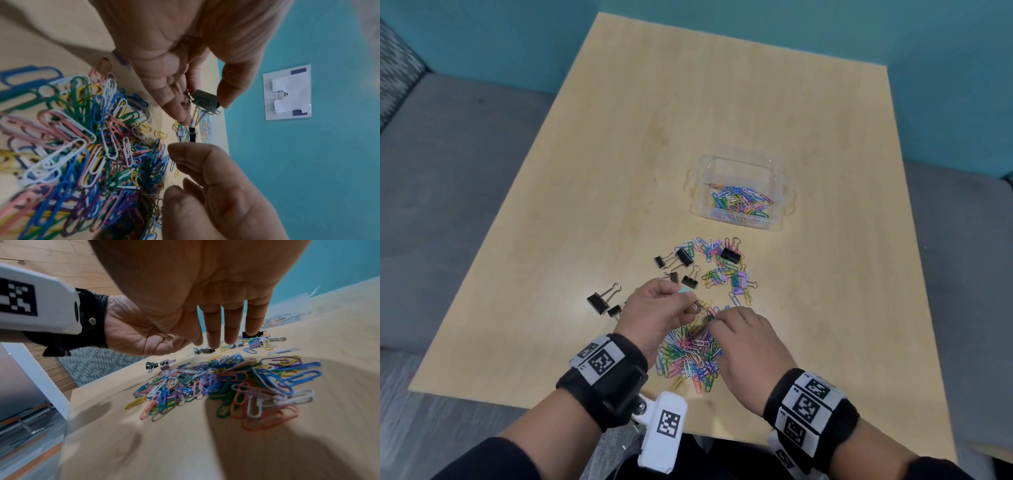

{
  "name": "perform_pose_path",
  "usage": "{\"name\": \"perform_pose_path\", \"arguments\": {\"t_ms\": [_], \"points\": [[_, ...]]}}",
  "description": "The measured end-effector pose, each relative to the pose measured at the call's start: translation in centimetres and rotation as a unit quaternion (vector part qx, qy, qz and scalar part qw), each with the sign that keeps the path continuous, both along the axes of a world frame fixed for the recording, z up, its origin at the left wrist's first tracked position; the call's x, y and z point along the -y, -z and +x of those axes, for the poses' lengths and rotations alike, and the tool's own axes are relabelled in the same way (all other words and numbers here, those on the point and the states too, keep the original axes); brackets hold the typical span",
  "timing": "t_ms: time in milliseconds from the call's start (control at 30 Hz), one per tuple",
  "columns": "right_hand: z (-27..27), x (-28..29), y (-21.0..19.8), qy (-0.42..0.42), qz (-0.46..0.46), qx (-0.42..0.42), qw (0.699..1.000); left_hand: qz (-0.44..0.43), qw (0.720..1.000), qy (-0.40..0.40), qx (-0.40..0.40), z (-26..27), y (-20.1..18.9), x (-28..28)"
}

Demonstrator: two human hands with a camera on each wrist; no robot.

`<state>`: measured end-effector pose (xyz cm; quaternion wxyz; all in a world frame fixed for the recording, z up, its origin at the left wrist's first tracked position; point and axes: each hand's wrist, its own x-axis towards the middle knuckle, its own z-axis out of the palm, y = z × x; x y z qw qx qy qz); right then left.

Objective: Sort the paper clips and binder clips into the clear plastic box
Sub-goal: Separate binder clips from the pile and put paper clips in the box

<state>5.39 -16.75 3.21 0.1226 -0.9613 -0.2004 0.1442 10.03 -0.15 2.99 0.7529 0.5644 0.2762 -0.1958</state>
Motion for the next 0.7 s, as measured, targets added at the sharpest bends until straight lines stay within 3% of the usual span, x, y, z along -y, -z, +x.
{"name": "perform_pose_path", "arguments": {"t_ms": [133,367,700], "points": [[0.0,-0.2,-0.1,0.008,0.008,-0.005,1.000,0.043,0.998,0.002,0.042,-0.3,-0.2,-0.1],[0.0,0.1,-0.1,0.027,0.019,-0.014,0.999,0.040,0.999,0.001,0.034,-0.7,-0.2,-0.4],[1.6,-1.5,-0.7,0.155,0.174,0.009,0.972,0.062,0.997,0.026,0.036,-1.2,-0.5,-1.2]]}}
